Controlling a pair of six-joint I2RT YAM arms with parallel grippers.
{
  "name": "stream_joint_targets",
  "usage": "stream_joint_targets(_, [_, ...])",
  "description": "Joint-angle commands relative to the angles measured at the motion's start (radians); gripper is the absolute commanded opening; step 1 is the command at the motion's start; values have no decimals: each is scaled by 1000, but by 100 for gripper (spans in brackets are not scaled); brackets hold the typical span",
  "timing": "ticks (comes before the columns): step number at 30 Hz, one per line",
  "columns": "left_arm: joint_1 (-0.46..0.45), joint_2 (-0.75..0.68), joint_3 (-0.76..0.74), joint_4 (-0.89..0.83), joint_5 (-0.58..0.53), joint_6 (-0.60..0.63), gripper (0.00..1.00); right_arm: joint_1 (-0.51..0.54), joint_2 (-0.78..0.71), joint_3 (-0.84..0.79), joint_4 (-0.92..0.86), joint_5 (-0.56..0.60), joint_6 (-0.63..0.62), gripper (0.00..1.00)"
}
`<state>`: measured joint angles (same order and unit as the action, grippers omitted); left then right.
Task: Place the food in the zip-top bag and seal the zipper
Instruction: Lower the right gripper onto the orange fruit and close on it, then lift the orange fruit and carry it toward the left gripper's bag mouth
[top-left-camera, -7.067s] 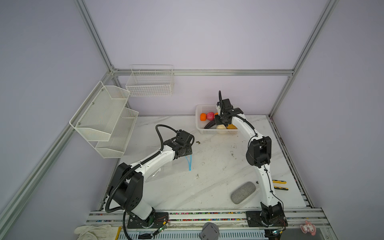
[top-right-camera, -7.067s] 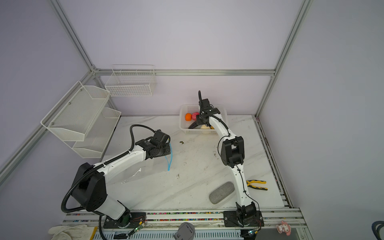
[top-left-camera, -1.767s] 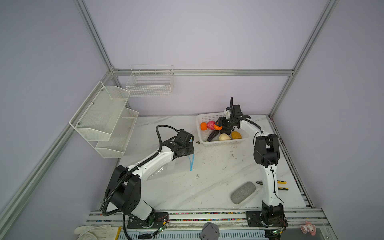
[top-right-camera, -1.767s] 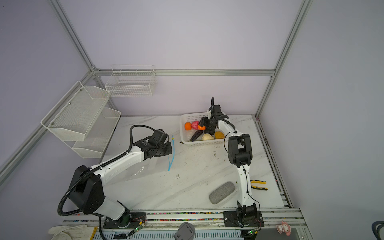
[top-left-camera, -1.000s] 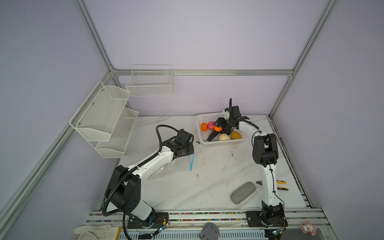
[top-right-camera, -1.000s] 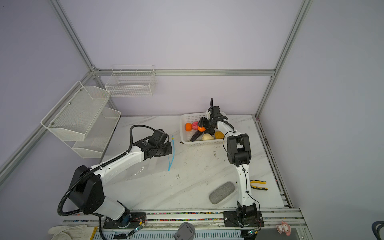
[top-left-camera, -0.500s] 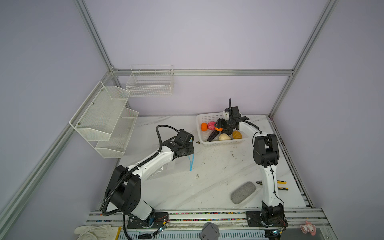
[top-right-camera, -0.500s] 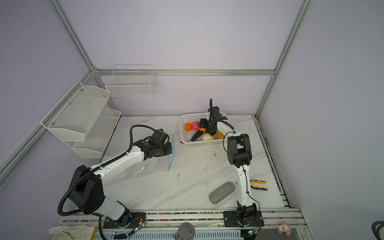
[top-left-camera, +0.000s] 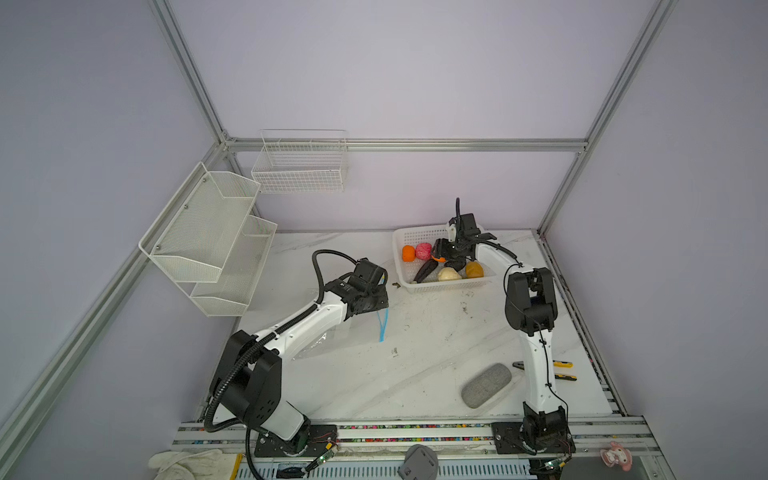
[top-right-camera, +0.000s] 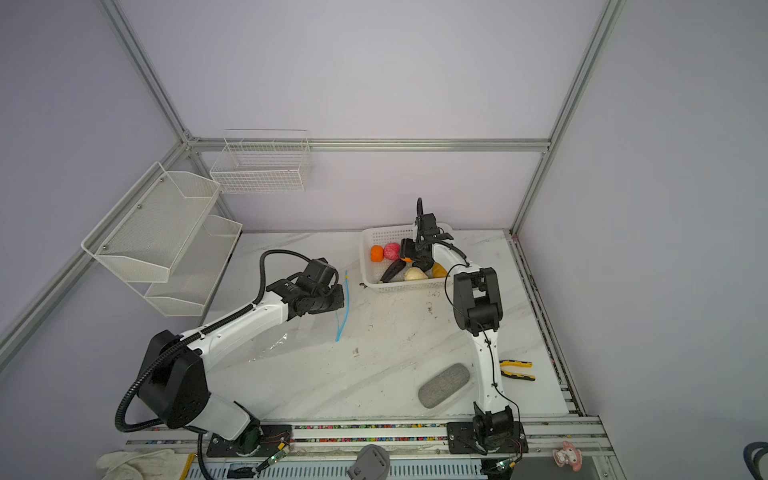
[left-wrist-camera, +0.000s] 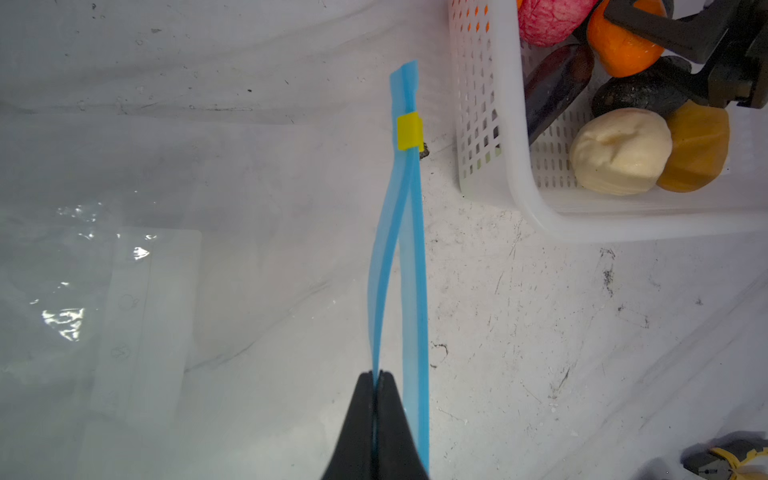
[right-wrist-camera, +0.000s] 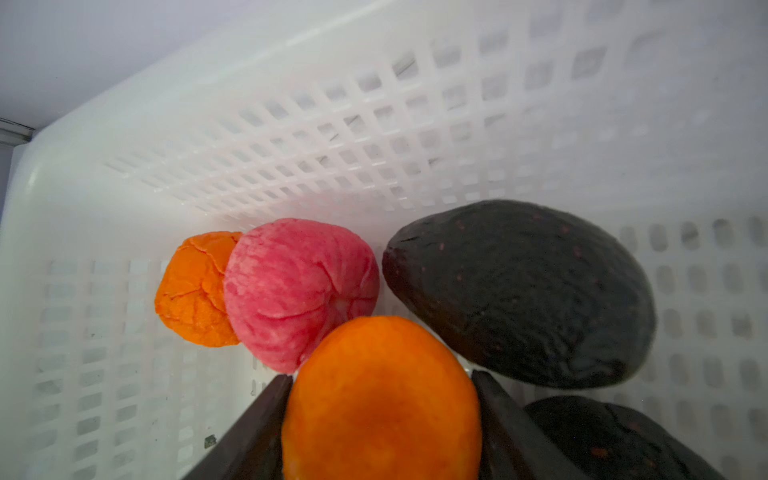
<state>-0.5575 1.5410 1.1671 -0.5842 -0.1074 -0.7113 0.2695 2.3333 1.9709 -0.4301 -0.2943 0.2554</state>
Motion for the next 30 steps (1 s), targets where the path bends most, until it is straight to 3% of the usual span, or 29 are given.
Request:
stream_joint_targets(1, [1,-9,8,35,5,15,0,5,-43,21,-24,4,-1,66])
stream_joint_targets(7, [1,-12,11,35,12,16,0,7,-124,-42,15,-3,-7,64])
stream_joint_targets(16, [4,-23,29,33,26,24,0,7,-358,-324,189,-43,-5,60])
stream_joint_targets(24, [4,-36,41,22,33,12,0,38,-598,-644,439,-202,-34,53])
stream_joint_targets(30, [11,-57,50,17,29,7,0,97,-702,-851,629,-341,22,48])
